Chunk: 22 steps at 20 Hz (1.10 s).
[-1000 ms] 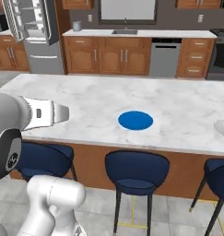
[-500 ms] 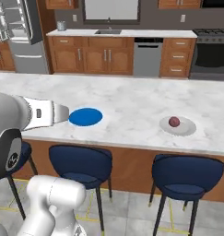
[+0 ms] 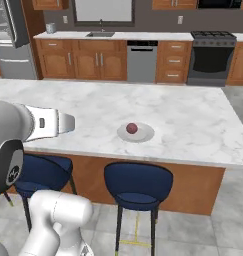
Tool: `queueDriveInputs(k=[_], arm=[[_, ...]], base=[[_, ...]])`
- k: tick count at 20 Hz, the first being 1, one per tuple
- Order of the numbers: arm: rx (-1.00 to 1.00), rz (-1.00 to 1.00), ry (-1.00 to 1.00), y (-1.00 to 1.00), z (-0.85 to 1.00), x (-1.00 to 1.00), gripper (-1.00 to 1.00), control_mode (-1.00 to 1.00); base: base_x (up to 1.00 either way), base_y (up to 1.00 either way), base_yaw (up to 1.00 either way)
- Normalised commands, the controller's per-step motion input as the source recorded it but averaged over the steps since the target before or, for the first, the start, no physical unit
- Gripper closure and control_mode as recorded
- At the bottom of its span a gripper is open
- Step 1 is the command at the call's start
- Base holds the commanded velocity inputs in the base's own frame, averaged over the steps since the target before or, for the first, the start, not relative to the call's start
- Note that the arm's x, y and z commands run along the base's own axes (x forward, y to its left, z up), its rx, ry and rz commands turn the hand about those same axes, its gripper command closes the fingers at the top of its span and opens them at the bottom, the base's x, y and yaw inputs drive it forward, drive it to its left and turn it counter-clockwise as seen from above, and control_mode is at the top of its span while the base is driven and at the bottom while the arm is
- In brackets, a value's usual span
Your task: Transport the fish and onion to the fridge. Place the fish on the rack containing meat and place the onion on the rack containing the vegetable, ensuring meats and vegetables are on different racks.
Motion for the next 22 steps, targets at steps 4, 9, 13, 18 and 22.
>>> queueDriveInputs(k=[4, 9, 13, 18, 22], arm=[[0.0, 0.0, 0.0, 0.0, 0.0, 0.0, -1.0, 1.0], [0.0, 0.0, 0.0, 0.0, 0.0, 0.0, -1.0, 1.0], [0.0, 0.0, 0.0, 0.0, 0.0, 0.0, -1.0, 1.0], [0.0, 0.0, 0.0, 0.0, 0.0, 0.0, -1.0, 1.0], [0.0, 0.0, 0.0, 0.0, 0.0, 0.0, -1.0, 1.0]], base=[[0.44, -0.57, 0.1], [0.94, 0.0, 0.0], [1.0, -0.01, 0.0], [1.0, -0.09, 0.02], [1.0, -0.06, 0.12]])
